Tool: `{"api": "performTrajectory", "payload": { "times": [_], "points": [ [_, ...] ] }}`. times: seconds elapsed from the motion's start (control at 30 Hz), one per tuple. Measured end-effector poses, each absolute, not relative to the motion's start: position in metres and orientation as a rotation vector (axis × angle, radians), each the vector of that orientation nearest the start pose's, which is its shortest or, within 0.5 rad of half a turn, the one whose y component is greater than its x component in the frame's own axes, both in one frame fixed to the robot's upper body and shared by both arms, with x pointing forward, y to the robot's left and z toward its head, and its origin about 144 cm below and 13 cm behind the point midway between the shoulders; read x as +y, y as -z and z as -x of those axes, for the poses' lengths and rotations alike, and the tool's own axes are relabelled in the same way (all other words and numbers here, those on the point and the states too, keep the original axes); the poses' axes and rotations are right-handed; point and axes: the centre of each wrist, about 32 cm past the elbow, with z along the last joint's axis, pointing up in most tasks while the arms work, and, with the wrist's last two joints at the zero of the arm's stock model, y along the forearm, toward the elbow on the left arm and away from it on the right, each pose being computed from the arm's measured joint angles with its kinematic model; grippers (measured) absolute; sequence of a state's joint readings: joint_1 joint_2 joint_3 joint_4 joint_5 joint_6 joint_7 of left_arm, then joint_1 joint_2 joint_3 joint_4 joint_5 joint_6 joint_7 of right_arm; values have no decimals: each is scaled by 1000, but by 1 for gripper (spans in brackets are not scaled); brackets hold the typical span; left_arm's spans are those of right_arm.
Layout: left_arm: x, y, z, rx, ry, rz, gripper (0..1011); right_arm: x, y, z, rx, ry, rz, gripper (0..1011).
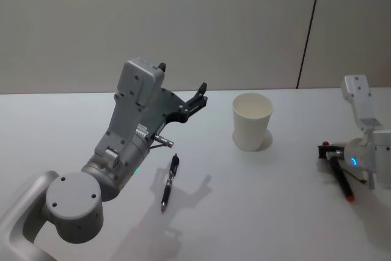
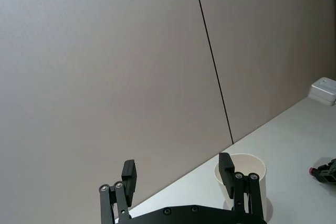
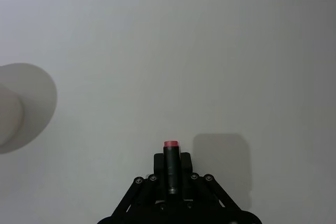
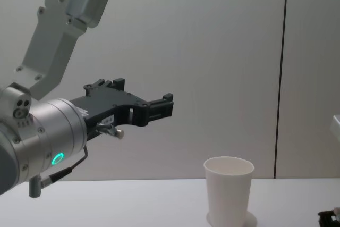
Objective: Place the pen into the pen holder.
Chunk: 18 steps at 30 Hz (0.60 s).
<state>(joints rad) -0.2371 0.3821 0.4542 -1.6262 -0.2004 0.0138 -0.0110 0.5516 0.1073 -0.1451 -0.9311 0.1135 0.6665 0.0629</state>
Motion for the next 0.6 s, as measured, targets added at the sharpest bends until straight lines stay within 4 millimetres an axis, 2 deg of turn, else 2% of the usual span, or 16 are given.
{"api": "performTrajectory", "payload": {
  "times": [0.6],
  "points": [
    [198,-1204,-492,-268,-1124,-61,1003,-241,-1155,-601,537,1379,577,159]
  ]
}}
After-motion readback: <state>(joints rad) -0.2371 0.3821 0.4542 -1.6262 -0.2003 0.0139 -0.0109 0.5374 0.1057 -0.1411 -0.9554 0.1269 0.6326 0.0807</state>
